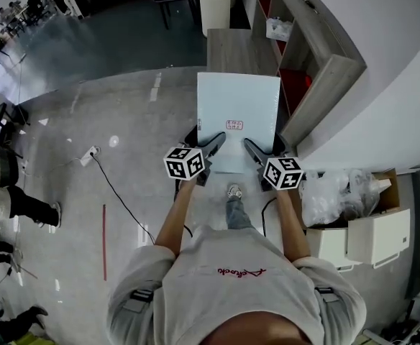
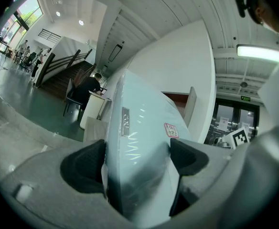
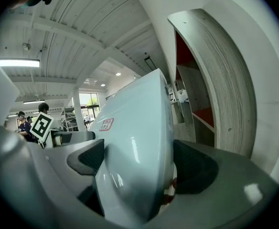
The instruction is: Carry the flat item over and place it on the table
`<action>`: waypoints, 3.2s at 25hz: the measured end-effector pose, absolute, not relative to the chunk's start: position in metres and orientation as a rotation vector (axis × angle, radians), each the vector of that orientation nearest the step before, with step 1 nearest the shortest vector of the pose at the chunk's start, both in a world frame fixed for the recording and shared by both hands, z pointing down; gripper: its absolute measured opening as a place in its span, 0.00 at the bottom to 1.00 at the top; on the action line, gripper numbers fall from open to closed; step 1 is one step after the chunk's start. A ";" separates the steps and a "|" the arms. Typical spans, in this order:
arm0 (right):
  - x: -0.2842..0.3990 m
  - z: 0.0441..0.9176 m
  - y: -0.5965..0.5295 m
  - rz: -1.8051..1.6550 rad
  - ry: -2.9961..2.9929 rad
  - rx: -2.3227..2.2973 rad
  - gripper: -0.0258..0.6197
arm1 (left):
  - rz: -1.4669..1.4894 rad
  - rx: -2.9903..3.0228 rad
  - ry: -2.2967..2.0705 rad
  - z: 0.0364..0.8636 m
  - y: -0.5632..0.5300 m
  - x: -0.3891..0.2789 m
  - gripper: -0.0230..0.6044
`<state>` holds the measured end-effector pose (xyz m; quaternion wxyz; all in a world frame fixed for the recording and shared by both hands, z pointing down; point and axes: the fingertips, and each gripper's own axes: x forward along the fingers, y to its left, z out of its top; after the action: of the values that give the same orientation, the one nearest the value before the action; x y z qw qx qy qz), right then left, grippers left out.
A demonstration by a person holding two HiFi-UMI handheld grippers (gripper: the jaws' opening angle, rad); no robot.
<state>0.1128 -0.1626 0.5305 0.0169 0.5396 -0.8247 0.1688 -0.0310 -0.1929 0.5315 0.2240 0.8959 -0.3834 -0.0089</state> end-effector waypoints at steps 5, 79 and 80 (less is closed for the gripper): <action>0.121 0.534 -0.210 0.536 -2.560 1.652 0.75 | -0.026 2.449 -1.067 0.537 -0.238 -0.022 0.73; 0.136 0.753 -0.461 1.082 -2.214 1.522 0.75 | 0.283 2.024 -0.967 0.761 -0.486 -0.009 0.73; 0.137 0.757 -0.463 1.094 -2.206 1.516 0.75 | 0.291 2.016 -0.968 0.764 -0.488 -0.008 0.73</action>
<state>0.1365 -0.4627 0.7574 0.1245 0.5203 -0.7569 0.3754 -0.0083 -0.4877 0.7642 0.4289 0.8075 -0.3879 0.1165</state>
